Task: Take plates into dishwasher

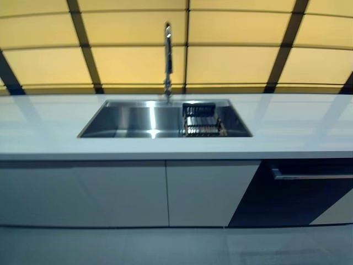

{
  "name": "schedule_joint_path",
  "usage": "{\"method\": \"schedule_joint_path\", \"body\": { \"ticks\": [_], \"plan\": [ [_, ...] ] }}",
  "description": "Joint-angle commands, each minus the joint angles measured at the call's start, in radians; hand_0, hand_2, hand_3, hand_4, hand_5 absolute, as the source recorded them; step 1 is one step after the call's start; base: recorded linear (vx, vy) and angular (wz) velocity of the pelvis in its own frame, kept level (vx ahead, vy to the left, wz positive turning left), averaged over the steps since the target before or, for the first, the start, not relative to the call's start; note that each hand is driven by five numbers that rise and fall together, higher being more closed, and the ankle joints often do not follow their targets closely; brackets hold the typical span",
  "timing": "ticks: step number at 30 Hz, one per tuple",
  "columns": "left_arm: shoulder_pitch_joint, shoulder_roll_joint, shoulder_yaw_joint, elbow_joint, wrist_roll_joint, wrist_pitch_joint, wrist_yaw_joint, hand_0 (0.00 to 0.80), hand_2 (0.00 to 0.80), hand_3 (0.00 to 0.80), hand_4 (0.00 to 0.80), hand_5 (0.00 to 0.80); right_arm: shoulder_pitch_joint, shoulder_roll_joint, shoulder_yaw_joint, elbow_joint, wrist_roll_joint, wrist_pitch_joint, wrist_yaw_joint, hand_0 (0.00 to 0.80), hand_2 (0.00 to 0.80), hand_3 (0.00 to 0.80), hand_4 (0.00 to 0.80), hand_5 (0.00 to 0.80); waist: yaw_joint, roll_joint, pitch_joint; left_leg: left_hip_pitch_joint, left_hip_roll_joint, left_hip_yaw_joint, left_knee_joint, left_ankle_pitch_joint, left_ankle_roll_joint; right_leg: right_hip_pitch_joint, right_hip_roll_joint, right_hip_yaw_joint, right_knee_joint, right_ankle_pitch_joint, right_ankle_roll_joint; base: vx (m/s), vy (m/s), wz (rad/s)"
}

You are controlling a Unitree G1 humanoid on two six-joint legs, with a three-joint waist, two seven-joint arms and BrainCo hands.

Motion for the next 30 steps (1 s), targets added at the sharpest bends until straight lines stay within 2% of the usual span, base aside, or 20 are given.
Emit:
{"method": "schedule_joint_path", "body": {
  "ticks": [1, 2, 4, 6, 9, 10, 11, 12, 17, 20, 30],
  "plan": [
    [-0.028, 0.035, 0.012, 0.003, 0.037, -0.02, -0.021, 0.0, 0.0, 0.0, 0.0, 0.0, -0.058, -0.03, -0.005, -0.007, -0.008, -0.042, -0.026, 0.0, 0.0, 0.0, 0.0, 0.0, -0.003, -0.002, 0.031, 0.076, 0.06, -0.007, 0.021, -0.066, -0.007, -0.084, 0.072, -0.023, -0.007, 0.131, -0.016, -0.065, 0.162, -0.02],
    [-0.034, 0.051, 0.012, 0.006, 0.038, -0.014, -0.028, 0.0, 0.0, 0.0, 0.0, 0.0, -0.056, -0.028, -0.003, -0.017, 0.001, -0.047, -0.027, 0.0, 0.0, 0.0, 0.0, 0.0, -0.005, -0.006, 0.037, 0.088, 0.052, -0.007, -0.006, -0.065, 0.002, -0.106, 0.061, -0.021, 0.002, 0.15, 0.002, -0.063, 0.119, -0.08],
    [-0.034, 0.06, 0.009, 0.006, 0.029, -0.013, -0.023, 0.0, 0.0, 0.0, 0.0, 0.0, -0.058, -0.026, -0.002, -0.025, -0.002, -0.045, -0.02, 0.0, 0.0, 0.0, 0.0, 0.0, -0.008, -0.008, 0.039, 0.096, 0.046, -0.004, -0.023, -0.062, 0.008, -0.127, 0.056, -0.023, 0.021, 0.174, 0.014, -0.101, 0.088, -0.07],
    [-0.033, 0.078, 0.009, -0.001, -0.004, -0.009, -0.016, 0.0, 0.0, 0.0, 0.0, 0.0, -0.074, -0.017, 0.012, -0.024, -0.004, -0.043, -0.012, 0.0, 0.0, 0.0, 0.0, 0.0, -0.007, -0.004, 0.044, 0.1, 0.047, 0.015, -0.039, -0.052, 0.023, -0.169, 0.049, -0.025, 0.108, 0.204, 0.024, -0.169, 0.028, -0.18],
    [-0.037, 0.085, 0.006, -0.009, -0.025, -0.011, -0.017, 0.0, 0.0, 0.0, 0.0, 0.0, -0.085, -0.009, 0.019, -0.015, -0.002, -0.041, -0.011, 0.0, 0.0, 0.0, 0.0, 0.0, -0.001, 0.005, 0.045, 0.087, 0.051, 0.019, -0.033, -0.043, 0.034, -0.166, 0.053, -0.019, 0.155, 0.184, 0.015, -0.077, -0.043, -0.16],
    [-0.043, 0.084, 0.004, -0.014, -0.026, -0.008, -0.018, 0.0, 0.0, 0.0, 0.0, 0.0, -0.09, -0.006, 0.021, -0.014, 0.007, -0.039, -0.015, 0.0, 0.0, 0.0, 0.0, 0.0, 0.005, 0.01, 0.042, 0.079, 0.058, 0.019, -0.026, -0.035, 0.03, -0.137, 0.064, -0.026, 0.11, 0.142, 0.002, -0.04, -0.112, -0.04],
    [-0.045, 0.083, -0.004, -0.014, -0.023, -0.009, -0.017, 0.0, 0.0, 0.0, 0.0, 0.0, -0.088, -0.004, 0.027, -0.014, 0.019, -0.039, -0.021, 0.0, 0.0, 0.0, 0.0, 0.0, 0.011, 0.006, 0.04, 0.067, 0.056, 0.019, -0.014, -0.04, 0.029, -0.12, 0.066, -0.032, 0.08, 0.13, -0.007, -0.038, -0.151, -0.03],
    [-0.047, 0.07, -0.008, -0.02, -0.029, 0.002, -0.011, 0.0, 0.0, 0.0, 0.0, 0.0, -0.088, -0.001, 0.026, -0.018, 0.019, -0.028, -0.021, 0.0, 0.0, 0.0, 0.0, 0.0, 0.016, -0.001, 0.033, 0.056, 0.054, 0.017, -0.006, -0.036, 0.022, -0.087, 0.079, -0.029, 0.03, 0.121, -0.019, -0.02, -0.101, -0.01],
    [-0.049, 0.044, -0.012, -0.015, -0.018, 0.004, -0.014, 0.0, 0.0, 0.0, 0.0, 0.0, -0.084, -0.01, 0.022, -0.02, 0.03, -0.023, -0.025, 0.0, 0.0, 0.0, 0.0, 0.0, 0.014, 0.0, 0.024, 0.064, 0.067, 0.034, -0.032, -0.013, -0.004, -0.035, 0.106, -0.051, -0.036, 0.111, -0.039, 0.02, -0.05, 0.09],
    [-0.047, 0.034, -0.019, -0.014, -0.014, -0.002, -0.012, 0.0, 0.0, 0.0, 0.0, 0.0, -0.082, -0.018, 0.019, -0.015, 0.029, -0.031, -0.026, 0.0, 0.0, 0.0, 0.0, 0.0, 0.012, 0.002, 0.022, 0.066, 0.069, 0.041, -0.029, -0.011, -0.014, -0.02, 0.111, -0.062, -0.047, 0.104, -0.045, 0.019, -0.006, 0.04],
    [-0.047, 0.036, -0.019, 0.006, -0.001, -0.026, 0.002, 0.0, 0.0, 0.0, 0.0, 0.0, -0.069, -0.01, 0.013, 0.009, 0.024, -0.052, -0.022, 0.0, 0.0, 0.0, 0.0, 0.0, 0.004, 0.006, 0.013, 0.099, 0.065, 0.052, -0.055, -0.013, -0.006, 0.007, 0.115, -0.063, -0.043, 0.083, -0.048, 0.016, 0.001, -0.01]
  ]
}}
